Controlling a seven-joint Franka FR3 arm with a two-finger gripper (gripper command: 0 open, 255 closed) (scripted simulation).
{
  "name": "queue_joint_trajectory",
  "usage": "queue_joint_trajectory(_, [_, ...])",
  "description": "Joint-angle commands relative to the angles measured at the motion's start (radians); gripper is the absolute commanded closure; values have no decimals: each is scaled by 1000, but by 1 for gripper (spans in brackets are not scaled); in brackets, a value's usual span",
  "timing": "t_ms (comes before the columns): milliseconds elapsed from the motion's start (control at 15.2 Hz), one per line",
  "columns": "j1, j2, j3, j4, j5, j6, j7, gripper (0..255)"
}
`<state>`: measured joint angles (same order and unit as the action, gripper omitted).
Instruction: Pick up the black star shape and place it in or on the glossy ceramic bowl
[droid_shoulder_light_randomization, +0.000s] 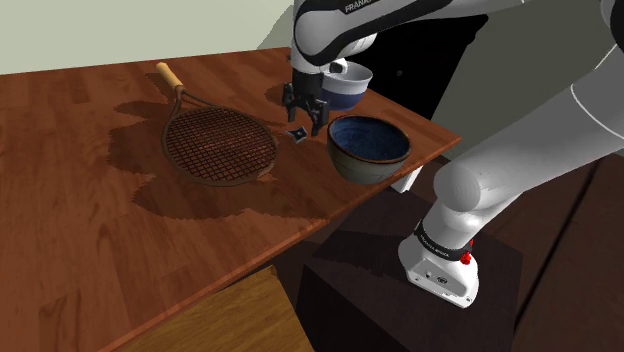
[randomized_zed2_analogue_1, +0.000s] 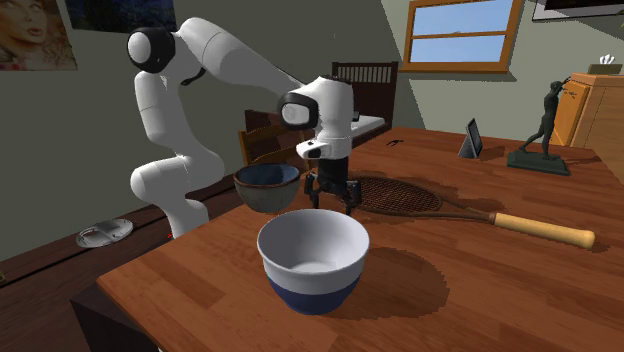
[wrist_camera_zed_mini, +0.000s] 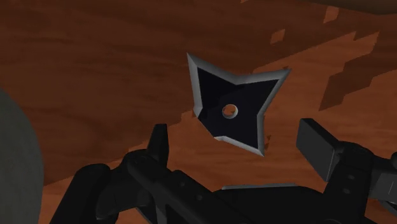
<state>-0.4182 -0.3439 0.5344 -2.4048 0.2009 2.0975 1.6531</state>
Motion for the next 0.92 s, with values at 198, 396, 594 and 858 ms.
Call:
queue_joint_trajectory(198, [-1, 13, 6, -12, -2, 27, 5, 0])
queue_joint_trajectory(396, [-1, 13, 6, -12, -2, 27, 5, 0])
queue_joint_trajectory(594, [-1, 13, 6, -12, -2, 27, 5, 255])
queue_joint_trajectory(858, [-1, 13, 6, -12, -1, 27, 5, 255])
